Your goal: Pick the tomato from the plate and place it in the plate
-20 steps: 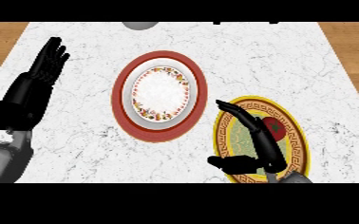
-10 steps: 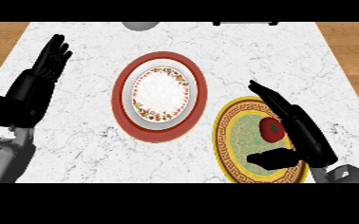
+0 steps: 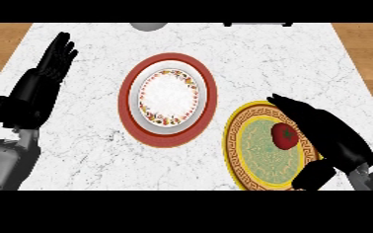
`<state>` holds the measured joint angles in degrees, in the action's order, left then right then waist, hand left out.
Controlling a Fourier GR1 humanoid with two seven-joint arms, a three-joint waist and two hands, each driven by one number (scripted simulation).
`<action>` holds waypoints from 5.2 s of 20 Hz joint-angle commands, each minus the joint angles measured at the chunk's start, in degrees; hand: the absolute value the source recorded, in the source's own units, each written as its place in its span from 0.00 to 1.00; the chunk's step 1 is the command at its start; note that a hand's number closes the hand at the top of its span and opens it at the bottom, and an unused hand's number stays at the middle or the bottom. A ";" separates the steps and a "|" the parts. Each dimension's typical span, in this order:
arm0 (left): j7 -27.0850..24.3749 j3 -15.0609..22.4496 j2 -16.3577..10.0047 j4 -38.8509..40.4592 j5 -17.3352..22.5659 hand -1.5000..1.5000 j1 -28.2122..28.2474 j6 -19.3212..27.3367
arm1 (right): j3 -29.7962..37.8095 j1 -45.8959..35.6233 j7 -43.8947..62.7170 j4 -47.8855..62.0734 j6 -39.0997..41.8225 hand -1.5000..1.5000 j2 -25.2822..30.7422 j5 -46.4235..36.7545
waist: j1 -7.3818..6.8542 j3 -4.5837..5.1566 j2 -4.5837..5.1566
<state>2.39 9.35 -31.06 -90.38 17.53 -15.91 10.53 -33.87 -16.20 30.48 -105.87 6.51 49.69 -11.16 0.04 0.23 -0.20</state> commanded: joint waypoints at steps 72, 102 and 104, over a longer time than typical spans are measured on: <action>4.58 -11.91 12.60 -1.41 -11.69 0.50 0.25 -11.16 | 30.02 -11.32 -43.17 24.54 6.44 1.00 -22.00 -12.88 | 0.79 -0.20 -0.14; 5.82 -11.19 15.67 -1.79 -14.08 0.50 -2.63 -13.88 | 0.76 -41.84 -23.77 64.78 -18.63 1.00 -49.67 -15.75 | -3.99 -0.20 1.00; 7.96 -10.70 15.67 -3.47 -14.53 0.50 -2.85 -13.61 | -0.43 -41.30 -21.55 64.38 -20.47 1.00 -49.68 -9.01 | -3.88 -0.23 0.79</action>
<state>8.09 -2.37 -15.99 -91.26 2.94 -18.96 -2.95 -29.74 -57.00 7.48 -45.50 -9.17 0.19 -26.33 -2.91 0.02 0.59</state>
